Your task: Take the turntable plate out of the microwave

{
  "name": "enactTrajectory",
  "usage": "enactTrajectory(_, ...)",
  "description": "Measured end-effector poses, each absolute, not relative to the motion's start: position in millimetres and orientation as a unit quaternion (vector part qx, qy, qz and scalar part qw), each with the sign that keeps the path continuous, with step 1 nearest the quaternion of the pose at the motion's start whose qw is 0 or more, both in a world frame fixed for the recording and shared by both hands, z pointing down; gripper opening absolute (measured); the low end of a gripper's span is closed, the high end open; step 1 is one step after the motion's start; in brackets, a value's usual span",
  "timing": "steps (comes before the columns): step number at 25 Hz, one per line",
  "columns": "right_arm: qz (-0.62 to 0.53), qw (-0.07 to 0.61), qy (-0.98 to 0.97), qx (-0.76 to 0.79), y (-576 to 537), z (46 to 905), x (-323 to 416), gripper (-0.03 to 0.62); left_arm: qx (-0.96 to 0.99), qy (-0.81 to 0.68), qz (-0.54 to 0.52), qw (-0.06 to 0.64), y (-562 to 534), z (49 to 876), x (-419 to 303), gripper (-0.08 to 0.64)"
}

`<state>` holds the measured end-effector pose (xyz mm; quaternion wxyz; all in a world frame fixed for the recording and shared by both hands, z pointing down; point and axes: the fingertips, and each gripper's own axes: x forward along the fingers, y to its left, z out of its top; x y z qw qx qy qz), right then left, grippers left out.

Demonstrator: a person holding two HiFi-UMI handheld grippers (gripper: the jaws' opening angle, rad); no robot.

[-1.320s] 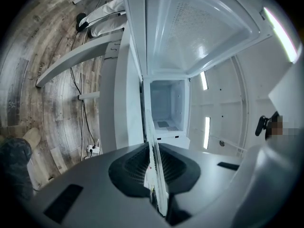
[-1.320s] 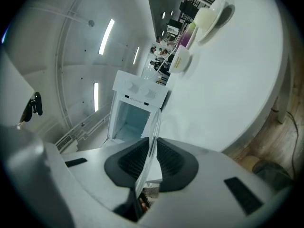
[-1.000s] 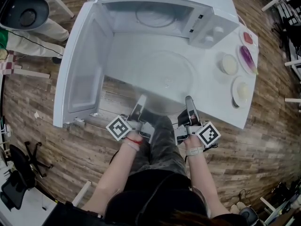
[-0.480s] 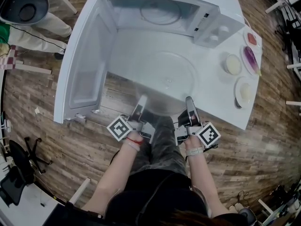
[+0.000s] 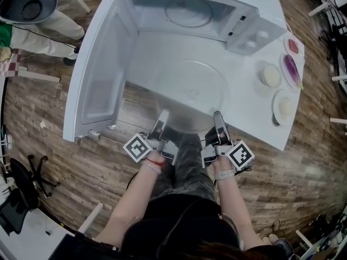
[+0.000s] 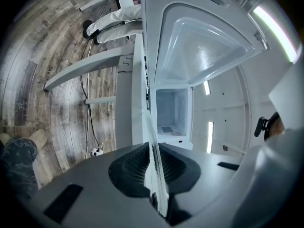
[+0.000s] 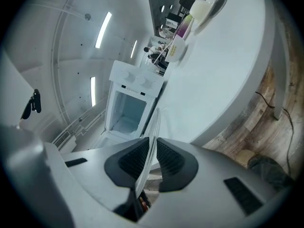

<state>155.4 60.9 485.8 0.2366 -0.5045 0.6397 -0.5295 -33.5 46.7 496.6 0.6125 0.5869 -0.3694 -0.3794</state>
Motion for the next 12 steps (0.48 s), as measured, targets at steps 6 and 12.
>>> enactTrajectory(6, -0.547, 0.206, 0.631, -0.51, 60.8, 488.3, 152.7, 0.063, 0.573, -0.366, -0.391, 0.621, 44.2, 496.8, -35.2, 0.034)
enactTrajectory(12, -0.557, 0.183, 0.626, -0.513, 59.6, 486.8, 148.8, 0.064, 0.563, -0.365, -0.398, 0.626, 40.5, 497.3, -36.9, 0.032)
